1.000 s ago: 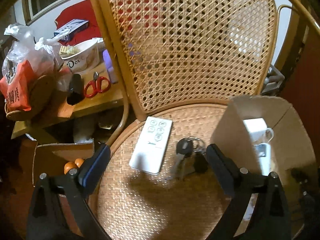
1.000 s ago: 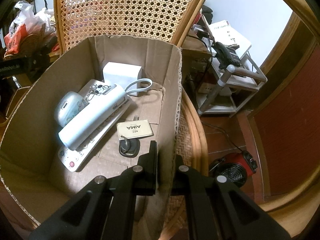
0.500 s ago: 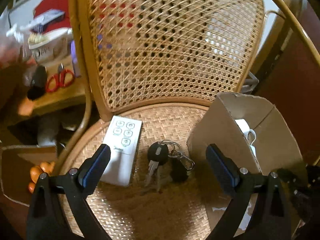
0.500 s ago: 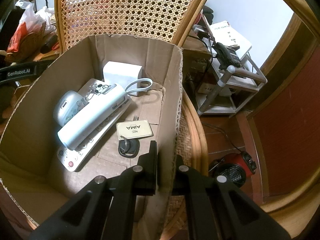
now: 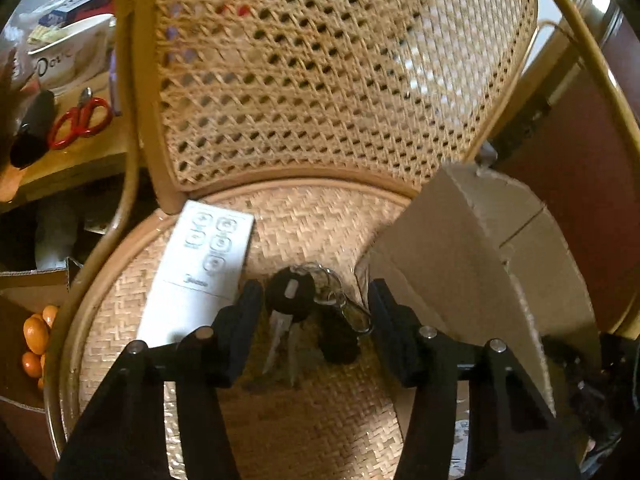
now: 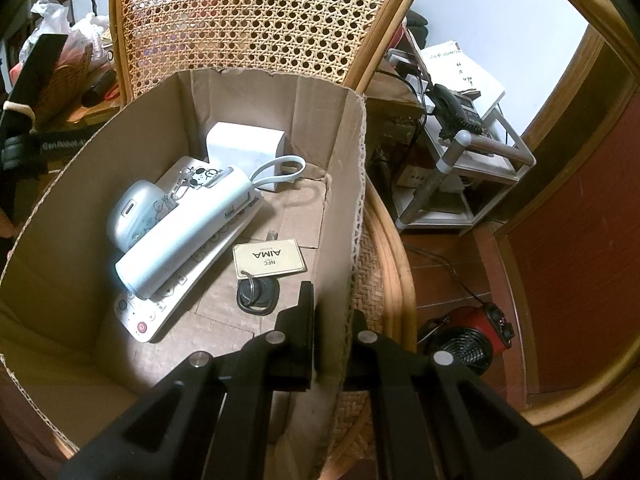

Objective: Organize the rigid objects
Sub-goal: 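Return the left gripper to the seat and lower onto the car keys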

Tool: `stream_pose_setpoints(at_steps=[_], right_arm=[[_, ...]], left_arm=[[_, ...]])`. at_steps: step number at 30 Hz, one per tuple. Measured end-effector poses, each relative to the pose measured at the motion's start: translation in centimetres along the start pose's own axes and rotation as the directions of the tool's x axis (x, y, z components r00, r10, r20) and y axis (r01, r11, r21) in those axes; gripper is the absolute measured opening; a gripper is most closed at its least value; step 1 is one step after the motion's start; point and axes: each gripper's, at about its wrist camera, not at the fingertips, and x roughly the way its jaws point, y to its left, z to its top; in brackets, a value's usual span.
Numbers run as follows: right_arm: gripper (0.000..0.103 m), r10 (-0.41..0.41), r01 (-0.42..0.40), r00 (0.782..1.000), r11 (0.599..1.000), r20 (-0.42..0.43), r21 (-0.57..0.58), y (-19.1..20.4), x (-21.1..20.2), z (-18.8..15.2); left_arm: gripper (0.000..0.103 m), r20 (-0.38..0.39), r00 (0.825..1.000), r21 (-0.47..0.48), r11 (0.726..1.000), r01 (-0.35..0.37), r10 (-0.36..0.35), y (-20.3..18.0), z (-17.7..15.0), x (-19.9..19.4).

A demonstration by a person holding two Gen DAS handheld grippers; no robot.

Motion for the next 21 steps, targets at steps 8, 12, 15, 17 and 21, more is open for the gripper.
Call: stream_pose_setpoints(at_steps=[8,12,15,17,21], right_arm=[[0.008,0.002,-0.002,1.0,1.0,-0.002,0.003,0.2,0.0,-0.1],[0.008,0.0,0.0,1.0,1.0,-0.003,0.002,0.2,0.0,-0.1],[0.008,0.002,-0.002,1.0,1.0,-0.003,0.003,0.1,0.0,-0.1],[0.008,0.0,0.0,1.0,1.0,-0.003,0.003,0.2,0.0,-0.1],[0.008,0.002,-0.002,1.0,1.0,-0.002,0.005,0.2,0.0,-0.1]], left_arm=[[0.052,-0.042,0.999,-0.06,0.998,-0.027,0.025,0.1,-0.1,1.4],[0.052,-0.011,0.999,-0.079,0.995,-0.053,0.052,-0.1,-0.1,1.7],[0.052,0.012,0.998,-0.113,0.992,-0.054,0.056,0.1,-0.3,1.8],[0.052,0.025,0.998,-0.124,0.991,-0.057,0.061,0.1,-0.5,1.9],[0.049,0.042,0.996,-0.129,0.989,-0.067,0.073,-0.3,-0.1,2.6]])
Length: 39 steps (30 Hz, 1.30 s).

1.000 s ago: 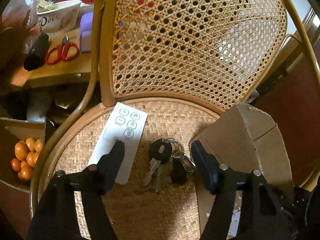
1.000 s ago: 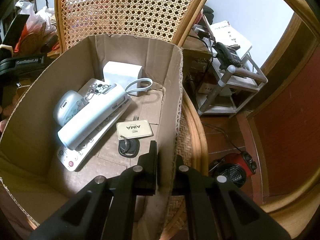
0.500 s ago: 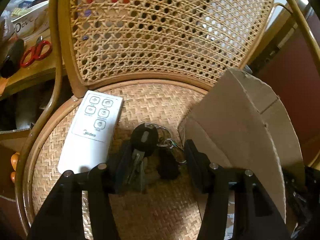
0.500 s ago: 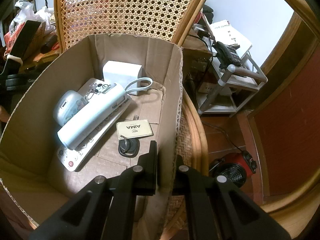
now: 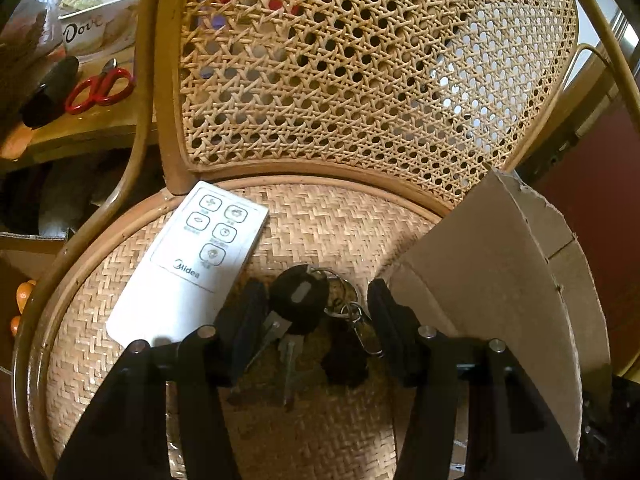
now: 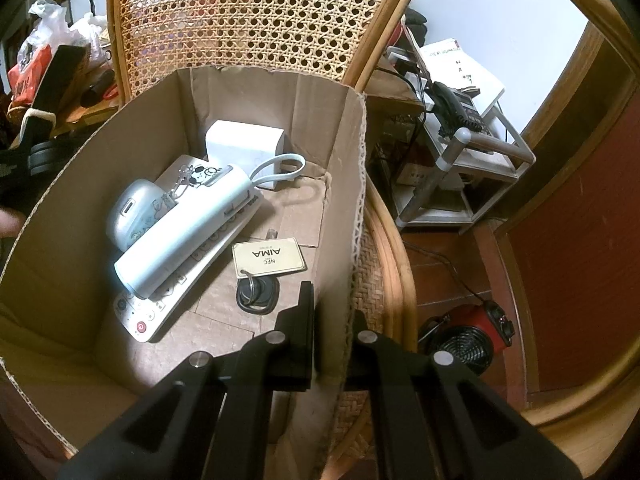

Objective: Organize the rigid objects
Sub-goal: 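Return the left gripper to the seat and lower onto the car keys, then close the left gripper on the key ring and lift the keys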

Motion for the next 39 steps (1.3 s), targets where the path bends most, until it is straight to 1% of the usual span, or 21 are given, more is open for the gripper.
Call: stream_pose_setpoints(at_steps=[2,3,4,5,6,7,10,13,15,16,19,22,23,25,28,30,31,33,36,38,39], right_arm=[[0.008,0.001,-0.001,1.0,1.0,0.0,0.001,0.0,0.0,-0.1],[0.008,0.001,-0.001,1.0,1.0,0.0,0.001,0.0,0.0,-0.1],[0.008,0.002,-0.002,1.0,1.0,-0.001,0.001,0.1,0.0,-0.1],[0.008,0.002,-0.002,1.0,1.0,0.0,0.0,-0.1,0.0,-0.1],[0.008,0.001,-0.001,1.0,1.0,-0.001,-0.001,-0.1,0.0,-0.1],[0.008,0.001,-0.001,1.0,1.0,-0.001,-0.002,0.1,0.0,-0.1],[0.008,0.001,-0.001,1.0,1.0,0.0,-0.001,0.1,0.0,-0.1],[0.008,0.004,-0.004,1.0,1.0,0.0,0.002,-0.1,0.0,-0.1],[0.007,0.004,-0.004,1.0,1.0,0.001,0.003,-0.1,0.1,-0.1],[0.008,0.003,-0.003,1.0,1.0,0.004,0.005,0.1,0.0,-0.1],[0.007,-0.001,0.001,1.0,1.0,0.005,-0.002,0.0,0.0,-0.1],[0.007,-0.001,0.001,1.0,1.0,0.006,0.0,0.0,0.0,-0.2],[0.007,0.0,-0.001,1.0,1.0,0.006,0.003,0.0,0.0,-0.2],[0.007,0.001,-0.001,1.0,1.0,0.01,0.01,-0.2,0.0,-0.1],[0.007,-0.001,0.001,1.0,1.0,0.016,0.01,-0.3,0.0,0.0],[0.007,-0.001,0.0,1.0,1.0,0.016,0.013,-0.2,0.0,0.0],[0.007,0.0,0.0,1.0,1.0,0.016,0.011,-0.3,0.0,0.0],[0.007,0.0,0.0,1.0,1.0,0.016,0.012,-0.5,0.1,0.2],[0.007,-0.003,0.003,1.0,1.0,0.018,0.008,-0.5,0.0,0.2],[0.007,-0.005,0.005,1.0,1.0,0.019,0.005,-0.5,-0.2,0.2],[0.008,-0.006,0.006,1.0,1.0,0.018,0.004,-0.5,-0.2,0.2]], left_arm=[[0.043,0.0,0.999,0.055,0.998,-0.039,0.039,-0.8,-0.5,0.3],[0.04,0.006,0.997,0.112,0.991,-0.078,0.078,-1.6,-0.9,0.4],[0.039,0.017,0.994,0.174,0.978,-0.112,0.111,-2.3,-1.3,0.6],[0.035,0.021,0.992,0.214,0.969,-0.127,0.125,-2.8,-1.5,0.6],[0.032,0.01,0.995,0.213,0.973,-0.094,0.094,-2.8,-1.5,0.7],[0.032,0.003,0.998,0.206,0.976,-0.069,0.07,-2.7,-1.6,0.7],[0.026,-0.012,0.999,0.221,0.975,-0.034,0.037,-2.8,-1.8,0.8],[0.024,-0.031,1.0,0.153,0.988,0.005,0.0,-2.3,-1.8,0.8],[0.019,-0.04,0.999,0.121,0.993,0.017,-0.012,-2.2,-1.8,0.7],[0.018,-0.038,0.999,0.127,0.992,0.011,-0.007,-2.4,-1.9,0.6],[0.012,-0.02,0.999,0.193,0.981,-0.032,0.037,-3.5,-2.2,0.5],[0.006,0.074,0.994,0.241,0.966,-0.09,0.074,-4.7,-2.6,-0.6],[0.005,0.092,0.993,0.239,0.966,-0.095,0.075,-4.9,-2.7,-1.0],[0.005,0.115,0.992,0.218,0.973,-0.079,0.055,-4.5,-2.6,-2.3],[0.0,0.129,0.989,0.234,0.967,-0.097,0.068,-3.4,-3.6,-4.7],[0.0,0.147,0.987,0.226,0.969,-0.099,0.066,-3.3,-3.2,-5.5],[0.0,0.167,0.984,0.217,0.971,-0.102,0.066,-2.9,-2.8,-6.3],[0.0,0.221,0.972,0.197,0.973,-0.123,0.078,-2.5,-2.6,-9.1],[0.0,0.232,0.969,0.205,0.97,-0.13,0.081,-3.1,-2.2,-9.7],[0.0,0.21,0.975,0.21,0.971,-0.119,0.074,-2.9,-2.2,-9.0],[0.002,0.208,0.975,0.2,0.973,-0.118,0.076,-2.7,-2.2,-8.7]])
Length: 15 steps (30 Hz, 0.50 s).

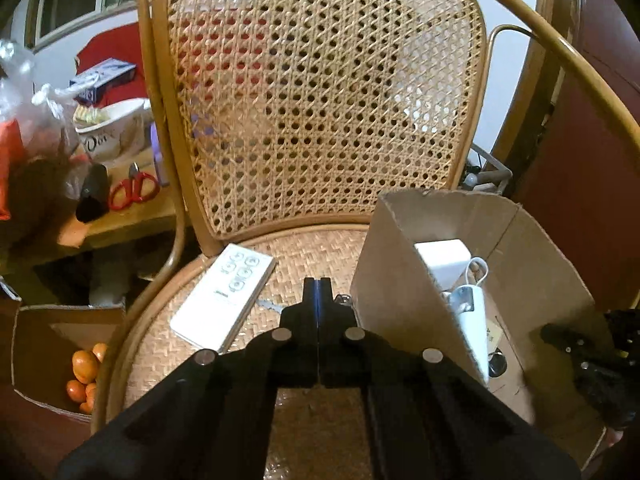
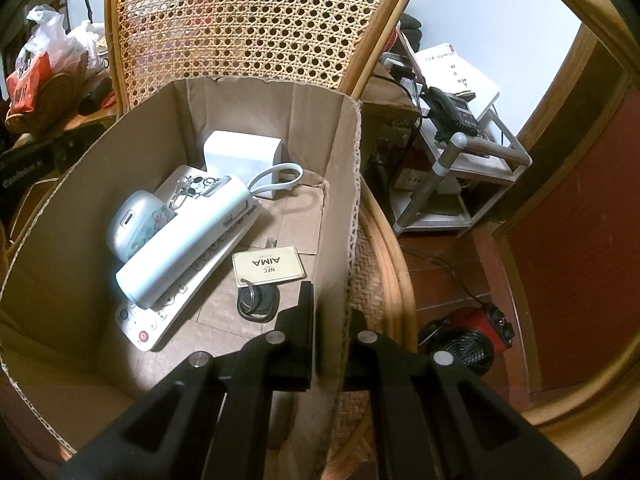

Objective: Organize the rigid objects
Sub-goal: 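Close the left gripper on the key ring and lift the keys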

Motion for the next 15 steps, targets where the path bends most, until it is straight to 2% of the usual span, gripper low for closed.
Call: stream_pose_setpoints(at_steps=[3,6,11,15], right_arm=[[0.007,0.002,-0.002,1.0,1.0,0.0,0.001,-0.1,0.0,0.0],[0.008,0.005,-0.005,1.0,1.0,-0.002,0.002,-0.3,0.0,0.1],[0.008,0.006,-0.006,1.0,1.0,-0.002,0.002,-0.4,0.0,0.0],[0.008,0.008,-0.008,1.0,1.0,-0.005,0.0,-0.2,-0.1,0.0]], left_arm=[[0.009,-0.034,0.999,-0.033,0.999,0.001,-0.002,0.6,-0.1,1.5],[0.012,-0.063,0.998,-0.055,0.998,-0.007,0.003,1.2,-0.1,3.1],[0.015,-0.145,0.988,-0.11,0.993,0.037,-0.053,1.9,-0.5,5.8],[0.02,-0.147,0.988,-0.098,0.995,0.026,-0.04,1.6,-0.4,6.6]])
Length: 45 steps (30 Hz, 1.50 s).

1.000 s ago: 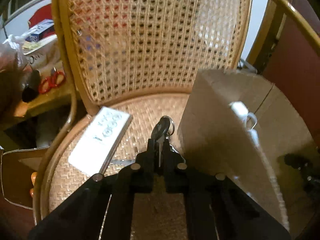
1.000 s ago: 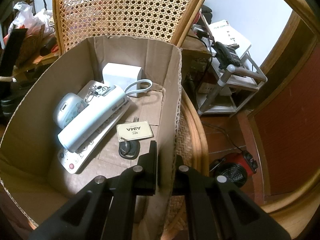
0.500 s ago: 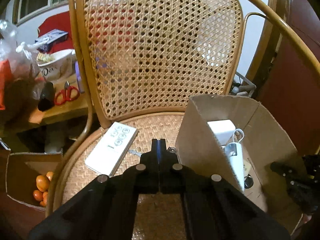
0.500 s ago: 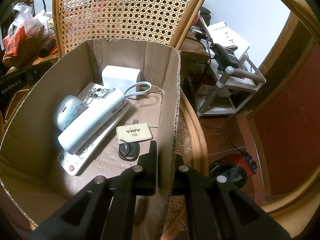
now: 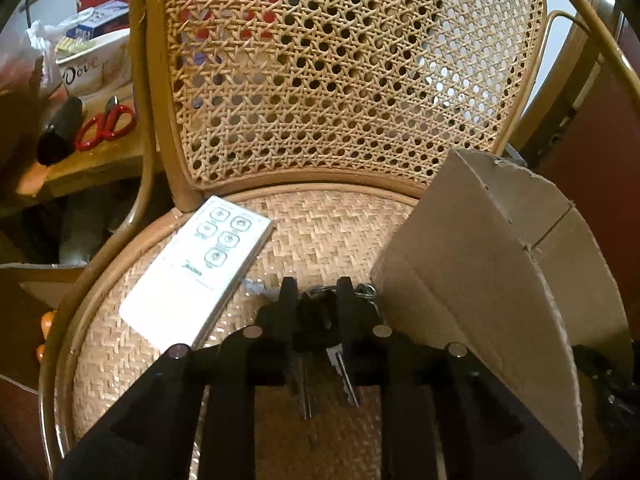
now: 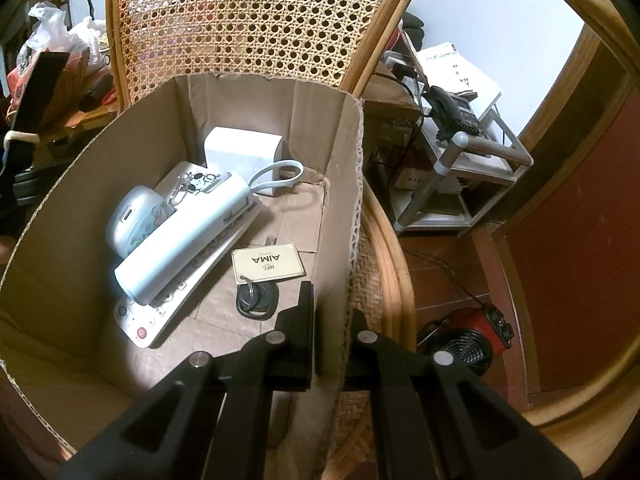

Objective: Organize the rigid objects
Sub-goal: 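Close the left gripper on the key ring and lift the keys, then carry the keys into the cardboard box and open the left gripper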

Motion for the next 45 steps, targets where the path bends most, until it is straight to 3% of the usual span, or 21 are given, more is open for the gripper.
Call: stream_pose_setpoints(at_steps=[4,6,8,17,19,20,21,30,39,45], right_arm=[[0.008,0.0,0.0,1.0,1.0,0.002,0.003,-0.1,0.1,0.0],[0.008,-0.001,0.001,1.0,1.0,0.002,0.002,-0.1,0.1,0.0],[0.008,-0.002,0.002,1.0,1.0,0.002,0.001,-0.1,0.1,0.0],[0.008,-0.002,0.002,1.0,1.0,0.001,0.002,0.0,0.0,0.0],[0.008,-0.002,0.002,1.0,1.0,0.001,0.002,0.1,0.0,0.0],[0.008,-0.002,0.002,1.0,1.0,0.001,0.001,0.0,0.0,0.1],[0.008,-0.002,0.002,1.0,1.0,0.001,0.001,-0.1,0.1,0.1],[0.008,-0.001,0.001,1.0,1.0,0.001,0.003,-0.1,0.0,0.1],[0.008,-0.001,0.001,1.0,1.0,0.001,0.001,-0.1,0.0,0.1],[0.008,0.0,0.0,1.0,1.0,0.001,0.001,-0.2,0.1,-0.1]], left_arm=[[0.029,-0.014,1.0,-0.027,0.999,-0.027,0.026,0.5,0.2,0.5],[0.043,-0.03,0.999,-0.061,0.997,-0.037,0.035,1.1,0.3,0.7],[0.046,-0.039,0.999,-0.086,0.996,-0.031,0.027,1.6,0.2,0.8],[0.043,-0.058,0.998,-0.015,1.0,0.012,-0.012,1.4,-0.4,0.8],[0.037,-0.051,0.999,0.06,0.998,0.002,0.002,0.5,-0.7,0.7],[0.028,-0.048,0.999,0.072,0.997,0.004,-0.001,0.4,-0.7,0.6],[0.027,-0.057,0.998,0.074,0.997,0.019,-0.015,0.3,-0.7,0.6],[0.027,-0.117,0.993,0.054,0.998,0.023,-0.016,0.4,-0.7,0.0],[0.027,-0.11,0.994,0.02,1.0,0.019,-0.016,1.1,-1.5,-2.8],[0.027,-0.079,0.995,-0.104,0.993,0.048,-0.056,2.3,-1.4,-4.5]])
